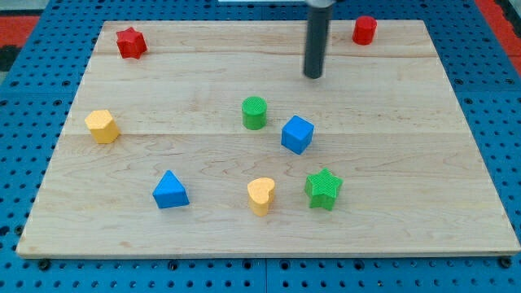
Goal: Move your arm towards the red circle
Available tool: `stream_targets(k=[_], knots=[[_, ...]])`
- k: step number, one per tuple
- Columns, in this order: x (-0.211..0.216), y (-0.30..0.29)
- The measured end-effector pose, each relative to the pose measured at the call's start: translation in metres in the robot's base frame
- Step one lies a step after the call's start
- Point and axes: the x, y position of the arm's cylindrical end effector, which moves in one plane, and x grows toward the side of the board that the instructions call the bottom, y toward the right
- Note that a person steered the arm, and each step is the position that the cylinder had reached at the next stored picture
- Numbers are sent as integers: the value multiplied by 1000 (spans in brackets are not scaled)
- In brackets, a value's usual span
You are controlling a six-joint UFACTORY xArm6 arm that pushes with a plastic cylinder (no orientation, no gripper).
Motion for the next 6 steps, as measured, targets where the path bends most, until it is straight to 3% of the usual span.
stream_targets(k=[3, 6], knots=[[-2, 63], [-3, 74]])
